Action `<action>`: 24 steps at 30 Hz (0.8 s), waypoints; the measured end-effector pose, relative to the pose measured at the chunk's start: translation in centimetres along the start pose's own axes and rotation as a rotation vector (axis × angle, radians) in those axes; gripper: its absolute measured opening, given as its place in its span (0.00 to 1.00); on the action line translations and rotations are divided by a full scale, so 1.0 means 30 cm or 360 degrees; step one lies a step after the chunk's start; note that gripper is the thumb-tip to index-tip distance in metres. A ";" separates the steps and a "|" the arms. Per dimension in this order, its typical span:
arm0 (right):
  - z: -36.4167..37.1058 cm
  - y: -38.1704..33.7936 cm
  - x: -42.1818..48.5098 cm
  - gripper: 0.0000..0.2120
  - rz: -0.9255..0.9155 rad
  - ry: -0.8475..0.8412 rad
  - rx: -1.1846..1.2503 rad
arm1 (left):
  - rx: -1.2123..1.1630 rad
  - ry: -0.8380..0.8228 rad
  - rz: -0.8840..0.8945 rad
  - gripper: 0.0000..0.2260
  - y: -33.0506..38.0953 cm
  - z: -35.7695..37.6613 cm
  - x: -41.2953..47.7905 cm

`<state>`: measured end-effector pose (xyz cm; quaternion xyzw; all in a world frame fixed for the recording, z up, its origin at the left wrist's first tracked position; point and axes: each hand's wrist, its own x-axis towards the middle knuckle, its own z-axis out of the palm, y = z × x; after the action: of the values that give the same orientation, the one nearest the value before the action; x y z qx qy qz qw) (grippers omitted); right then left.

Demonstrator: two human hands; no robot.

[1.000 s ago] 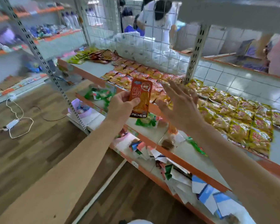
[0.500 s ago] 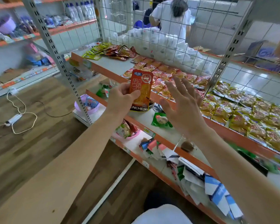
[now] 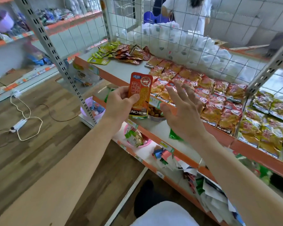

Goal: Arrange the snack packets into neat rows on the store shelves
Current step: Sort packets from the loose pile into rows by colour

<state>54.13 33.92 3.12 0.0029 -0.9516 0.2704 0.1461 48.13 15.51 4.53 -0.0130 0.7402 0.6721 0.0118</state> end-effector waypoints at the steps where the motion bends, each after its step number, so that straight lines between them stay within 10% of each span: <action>1: 0.019 0.000 0.041 0.26 0.0013 -0.0009 0.0000 | 0.0006 -0.0012 -0.0010 0.08 -0.002 -0.005 0.045; 24: 0.343 0.113 0.527 0.26 0.0281 -0.0077 -0.0100 | 0.0165 -0.0274 -0.0163 0.07 -0.155 -0.021 0.741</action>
<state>35.86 32.67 -2.55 -0.0791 -0.9594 0.2522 0.0989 26.09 14.37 -0.82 0.0077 0.7686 0.6301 0.1102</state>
